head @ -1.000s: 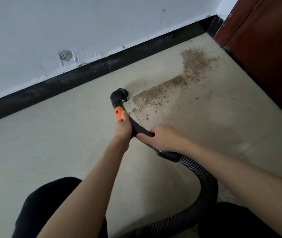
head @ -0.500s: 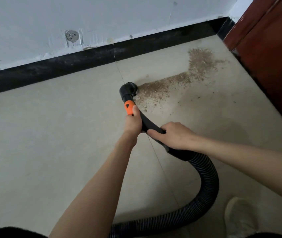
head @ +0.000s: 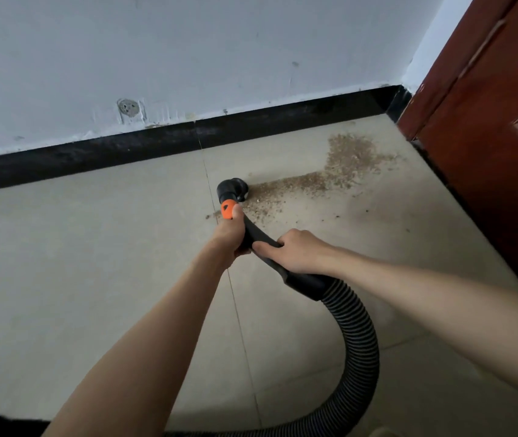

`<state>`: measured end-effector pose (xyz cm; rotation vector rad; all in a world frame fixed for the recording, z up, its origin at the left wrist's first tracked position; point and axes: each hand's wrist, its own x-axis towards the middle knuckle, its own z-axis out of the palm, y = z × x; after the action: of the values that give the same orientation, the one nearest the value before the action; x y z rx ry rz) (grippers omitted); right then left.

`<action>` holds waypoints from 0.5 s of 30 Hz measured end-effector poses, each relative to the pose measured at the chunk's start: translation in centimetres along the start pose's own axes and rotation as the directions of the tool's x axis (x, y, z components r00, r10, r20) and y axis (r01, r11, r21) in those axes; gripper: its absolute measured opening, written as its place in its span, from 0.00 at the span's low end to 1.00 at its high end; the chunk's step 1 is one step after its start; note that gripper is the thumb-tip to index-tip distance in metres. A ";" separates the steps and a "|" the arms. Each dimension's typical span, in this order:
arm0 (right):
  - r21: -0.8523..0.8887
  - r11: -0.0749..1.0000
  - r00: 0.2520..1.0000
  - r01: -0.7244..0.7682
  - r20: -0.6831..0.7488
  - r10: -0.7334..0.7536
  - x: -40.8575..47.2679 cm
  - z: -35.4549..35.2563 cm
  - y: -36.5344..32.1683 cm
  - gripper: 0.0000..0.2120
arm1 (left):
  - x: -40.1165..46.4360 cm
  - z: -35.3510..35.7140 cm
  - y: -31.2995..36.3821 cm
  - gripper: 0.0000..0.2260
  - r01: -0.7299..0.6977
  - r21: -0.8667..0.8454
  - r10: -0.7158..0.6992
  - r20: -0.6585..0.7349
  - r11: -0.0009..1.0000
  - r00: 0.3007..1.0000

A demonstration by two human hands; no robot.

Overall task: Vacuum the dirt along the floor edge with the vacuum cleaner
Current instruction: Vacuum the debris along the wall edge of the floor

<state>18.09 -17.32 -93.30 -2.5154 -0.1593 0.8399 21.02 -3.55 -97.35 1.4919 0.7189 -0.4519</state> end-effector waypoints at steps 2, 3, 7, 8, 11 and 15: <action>0.032 0.999 1.000 0.012 -0.004 -0.012 0.2 -0.5 1.1 0.28 | -0.1 1.3 0.5 0.16 -0.003 0.008 0.004 -0.013 1.000 1.000; 0.048 0.999 1.000 0.013 -0.002 -0.013 0.2 -0.7 1.7 0.28 | -0.1 1.9 0.7 0.17 -0.004 0.012 0.004 -0.018 1.000 1.000; 0.091 0.996 1.000 0.003 0.004 -0.004 0.5 -1.4 4.0 0.28 | 0.1 4.5 0.8 0.17 0.003 0.006 -0.003 -0.013 1.000 1.000; 0.098 0.995 1.000 0.005 0.000 -0.005 0.4 -1.5 4.7 0.28 | 0.2 5.2 0.8 0.17 -0.001 0.001 0.001 -0.012 1.000 1.000; 0.115 0.993 1.000 0.004 -0.001 -0.004 0.2 -1.8 6.5 0.28 | 0.5 6.9 0.3 0.16 -0.013 0.026 0.013 -0.011 1.000 1.000; 0.150 0.988 1.000 -0.018 -0.017 0.021 -0.3 -2.4 8.6 0.27 | 0.8 9.1 0.0 0.18 -0.013 0.071 0.014 -0.014 0.997 1.000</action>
<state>18.91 -25.88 -95.56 -2.3864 -0.0628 0.8056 22.98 -12.39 -98.43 1.5671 0.7107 -0.4609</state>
